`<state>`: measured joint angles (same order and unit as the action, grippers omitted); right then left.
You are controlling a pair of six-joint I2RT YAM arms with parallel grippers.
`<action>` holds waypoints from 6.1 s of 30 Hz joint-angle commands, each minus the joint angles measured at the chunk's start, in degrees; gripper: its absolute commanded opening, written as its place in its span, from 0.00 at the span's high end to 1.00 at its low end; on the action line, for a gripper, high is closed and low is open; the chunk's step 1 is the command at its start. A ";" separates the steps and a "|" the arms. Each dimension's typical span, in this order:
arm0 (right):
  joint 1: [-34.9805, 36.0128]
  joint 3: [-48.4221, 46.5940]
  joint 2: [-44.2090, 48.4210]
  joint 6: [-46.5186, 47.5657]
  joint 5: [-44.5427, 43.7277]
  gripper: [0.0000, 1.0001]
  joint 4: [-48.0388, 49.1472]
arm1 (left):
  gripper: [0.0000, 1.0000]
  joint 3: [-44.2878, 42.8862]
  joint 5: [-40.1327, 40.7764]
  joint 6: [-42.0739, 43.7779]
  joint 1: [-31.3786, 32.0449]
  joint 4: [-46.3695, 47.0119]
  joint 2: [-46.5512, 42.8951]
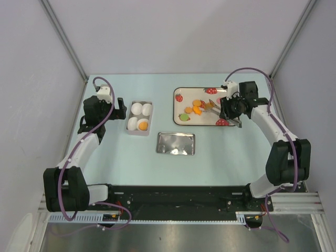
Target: Pack the cookies
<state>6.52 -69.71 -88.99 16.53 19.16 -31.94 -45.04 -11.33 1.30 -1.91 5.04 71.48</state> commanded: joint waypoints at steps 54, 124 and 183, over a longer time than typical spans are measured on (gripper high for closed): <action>42.43 -43.57 -32.03 -4.32 -3.60 0.59 -3.48 | 0.00 1.00 6.85 -5.17 -5.47 3.14 -3.19; 42.52 -48.59 -30.72 -4.76 -5.36 0.45 -4.09 | 0.00 1.35 5.44 -4.90 -6.00 3.49 -3.02; 0.33 -7.02 -6.90 -2.74 -3.87 0.44 3.12 | 0.00 4.25 -5.10 -2.36 -6.00 4.89 -4.07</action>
<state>7.57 -77.52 -99.88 12.56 14.48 -29.76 -41.30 -15.29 -2.42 -7.53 8.08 68.47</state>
